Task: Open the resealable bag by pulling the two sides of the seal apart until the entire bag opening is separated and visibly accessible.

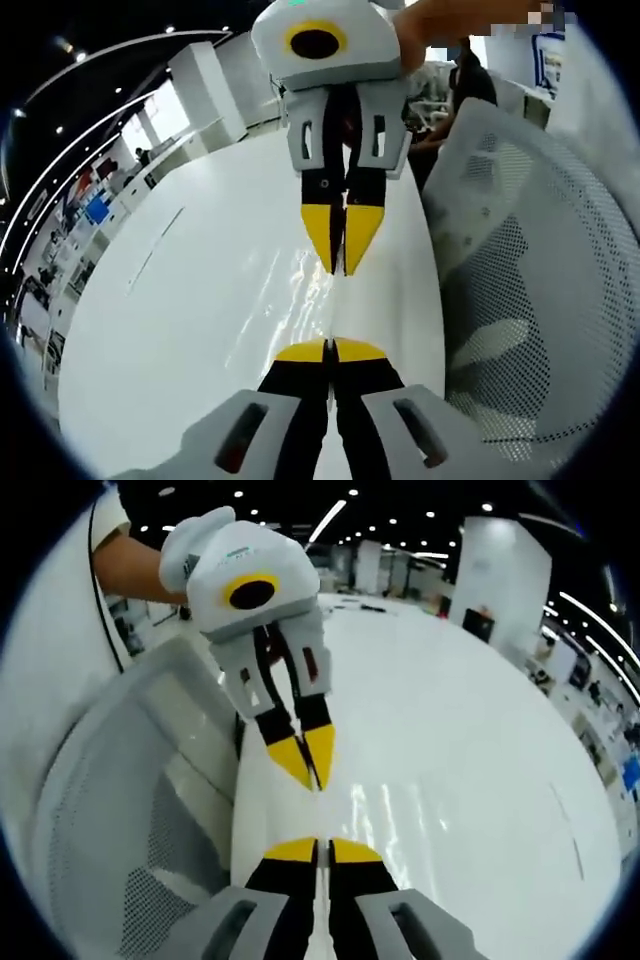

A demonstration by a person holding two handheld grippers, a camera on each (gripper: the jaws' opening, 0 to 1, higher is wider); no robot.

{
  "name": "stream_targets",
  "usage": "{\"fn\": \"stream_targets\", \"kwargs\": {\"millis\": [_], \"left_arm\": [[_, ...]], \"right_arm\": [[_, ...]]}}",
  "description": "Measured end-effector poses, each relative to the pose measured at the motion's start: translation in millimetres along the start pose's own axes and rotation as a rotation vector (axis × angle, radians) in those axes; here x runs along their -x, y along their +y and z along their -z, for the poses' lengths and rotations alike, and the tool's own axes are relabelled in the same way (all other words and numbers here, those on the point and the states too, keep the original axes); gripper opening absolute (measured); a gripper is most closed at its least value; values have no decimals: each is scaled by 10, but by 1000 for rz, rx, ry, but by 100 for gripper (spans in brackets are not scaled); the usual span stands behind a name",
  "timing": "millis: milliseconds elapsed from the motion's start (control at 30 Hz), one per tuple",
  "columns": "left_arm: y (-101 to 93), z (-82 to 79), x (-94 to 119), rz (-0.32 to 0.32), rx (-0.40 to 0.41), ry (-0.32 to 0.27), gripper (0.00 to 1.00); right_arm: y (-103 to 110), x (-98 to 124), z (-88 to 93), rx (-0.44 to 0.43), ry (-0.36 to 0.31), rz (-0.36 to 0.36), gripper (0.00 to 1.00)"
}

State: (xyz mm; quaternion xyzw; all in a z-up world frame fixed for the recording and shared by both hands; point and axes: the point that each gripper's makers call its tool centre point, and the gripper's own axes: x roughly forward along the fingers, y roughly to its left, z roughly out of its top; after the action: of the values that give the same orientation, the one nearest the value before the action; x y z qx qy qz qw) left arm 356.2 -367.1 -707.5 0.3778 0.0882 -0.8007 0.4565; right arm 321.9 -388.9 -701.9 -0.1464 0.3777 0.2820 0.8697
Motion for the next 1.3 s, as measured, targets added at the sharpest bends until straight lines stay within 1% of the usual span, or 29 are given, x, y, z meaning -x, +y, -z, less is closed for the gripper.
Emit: {"fn": "stream_targets", "kwargs": {"millis": [67,100,167,233,333,467,667,800,900,967,1033,1067,1133,1300], "left_arm": [[3,-6,-4,-3,-2,0,0],[6,-10,-9,-3,-6,3,0],[7,-14,-13,-4,-22,10,0],[5,4,-14,-3,-19,15,0],[-4,24,-13,0,-8,13,0],[-33,29,-39,2,-17,24,0],[-96,57,-58,12,-11,33,0],[-135,68,-71,6,-17,45,0],[-150,80,-95,2,-45,59,0],[-158,89,-106,2,-59,69,0],[-159,74,-107,0,-73,67,0],[-161,74,-110,1,-79,72,0],[-152,72,-116,-3,-91,76,0],[-146,59,-122,-7,-120,85,0]], "right_arm": [[-9,30,34,5,7,5,0],[-17,59,94,8,22,10,0],[-14,90,158,15,42,13,0],[-16,137,244,27,64,23,0],[-19,231,355,18,72,36,0],[-21,257,479,-12,98,50,0],[38,234,507,5,108,59,0],[94,229,520,9,109,43,0],[110,218,541,12,124,39,0],[136,209,549,-12,131,27,1],[149,207,502,-29,110,24,2],[146,207,460,-47,90,26,4],[132,214,423,-61,75,30,7],[111,263,344,-86,40,34,8]]}}
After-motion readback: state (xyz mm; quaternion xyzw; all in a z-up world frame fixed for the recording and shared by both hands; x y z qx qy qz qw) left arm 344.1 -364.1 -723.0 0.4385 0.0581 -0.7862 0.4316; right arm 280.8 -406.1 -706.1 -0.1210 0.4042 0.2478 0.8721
